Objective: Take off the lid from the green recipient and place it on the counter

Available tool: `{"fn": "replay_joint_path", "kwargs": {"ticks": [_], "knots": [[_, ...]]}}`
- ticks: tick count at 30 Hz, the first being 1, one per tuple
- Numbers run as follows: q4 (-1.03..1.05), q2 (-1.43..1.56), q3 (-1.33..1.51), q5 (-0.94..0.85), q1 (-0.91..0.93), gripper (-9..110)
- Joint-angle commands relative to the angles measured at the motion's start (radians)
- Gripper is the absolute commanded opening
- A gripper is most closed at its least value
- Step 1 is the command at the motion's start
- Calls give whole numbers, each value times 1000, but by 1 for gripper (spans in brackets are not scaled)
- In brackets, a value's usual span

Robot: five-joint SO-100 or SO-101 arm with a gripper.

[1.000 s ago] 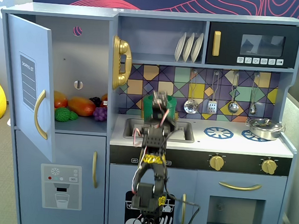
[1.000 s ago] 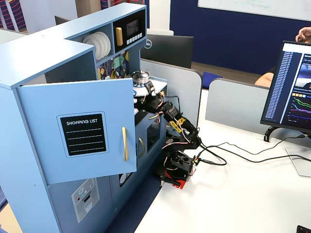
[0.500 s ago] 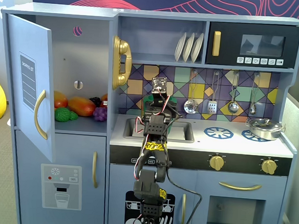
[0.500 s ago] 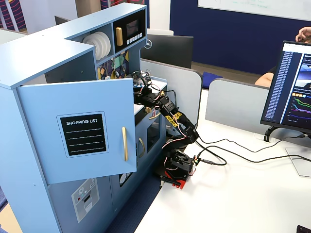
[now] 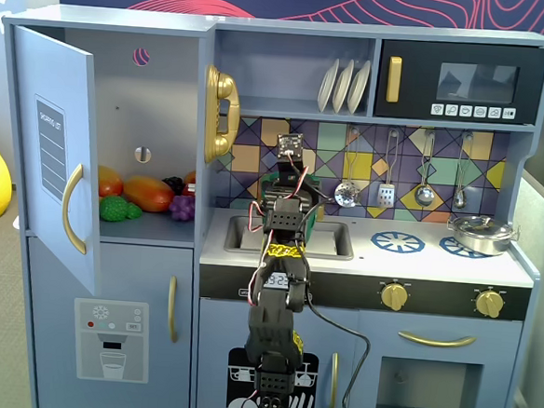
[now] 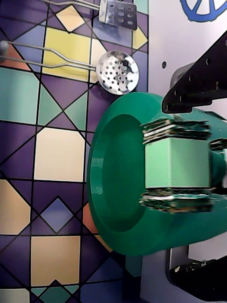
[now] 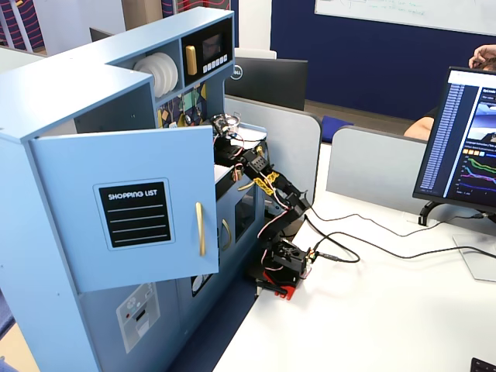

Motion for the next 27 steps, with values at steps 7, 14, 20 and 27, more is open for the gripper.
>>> {"fn": "replay_joint_path", "kwargs": {"ticks": [7,14,20,27], "knots": [[-43,-100,-146,9,-11,32],[-37,-147,-176,28,-2,29],[-32,-172,-195,52,8,25],[12,-167,-193,60,-5,7]]}}
